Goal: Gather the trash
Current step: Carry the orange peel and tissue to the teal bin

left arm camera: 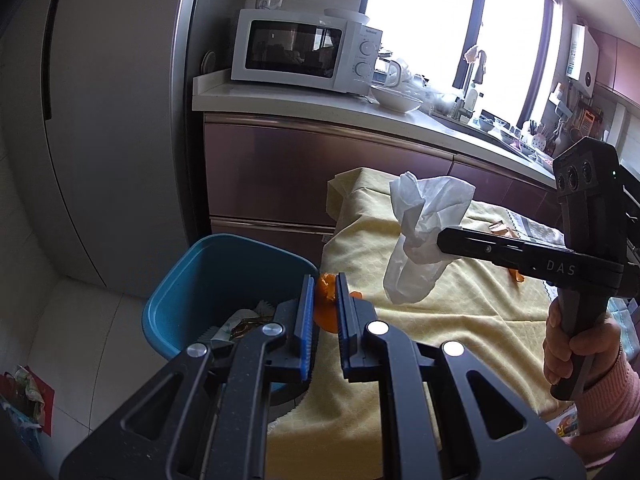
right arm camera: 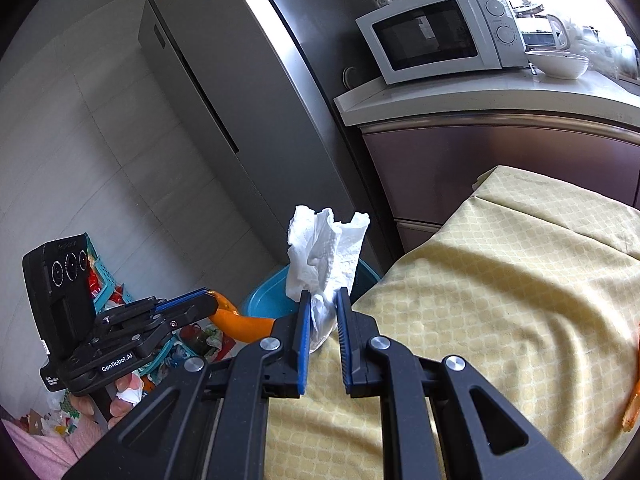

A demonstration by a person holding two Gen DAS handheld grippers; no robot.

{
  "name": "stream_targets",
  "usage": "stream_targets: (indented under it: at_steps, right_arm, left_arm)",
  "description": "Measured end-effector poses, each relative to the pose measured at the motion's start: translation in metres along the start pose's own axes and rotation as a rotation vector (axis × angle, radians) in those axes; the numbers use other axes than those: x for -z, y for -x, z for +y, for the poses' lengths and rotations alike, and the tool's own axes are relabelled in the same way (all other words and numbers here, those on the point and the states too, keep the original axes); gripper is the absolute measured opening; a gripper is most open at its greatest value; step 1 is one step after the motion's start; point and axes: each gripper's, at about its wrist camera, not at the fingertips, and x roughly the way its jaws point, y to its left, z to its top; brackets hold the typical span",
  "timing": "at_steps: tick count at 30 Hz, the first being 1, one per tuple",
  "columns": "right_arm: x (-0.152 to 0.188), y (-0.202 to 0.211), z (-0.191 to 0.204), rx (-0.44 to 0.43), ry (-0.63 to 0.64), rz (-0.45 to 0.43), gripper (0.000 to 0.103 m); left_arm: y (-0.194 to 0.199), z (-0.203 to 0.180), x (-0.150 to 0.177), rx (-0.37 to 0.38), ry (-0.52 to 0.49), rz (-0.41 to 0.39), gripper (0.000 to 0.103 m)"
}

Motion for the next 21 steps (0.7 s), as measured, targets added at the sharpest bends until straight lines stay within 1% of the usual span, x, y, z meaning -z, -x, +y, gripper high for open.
stream_targets:
  at_steps: [9, 21]
  right_arm:
    - [-0.006, -0.018, 0.012, -0.012, 0.028, 0.024, 0.012]
    - [-0.010, -0.039, 0.019, -0.015, 0.051, 0.055, 0.012]
  left_arm:
    - [-0.003, 0.019, 0.001, -0.037, 0.031, 0.002, 0.011]
    - [-0.010, 0.028, 0.003, -0.069, 0.047, 0.010, 0.011]
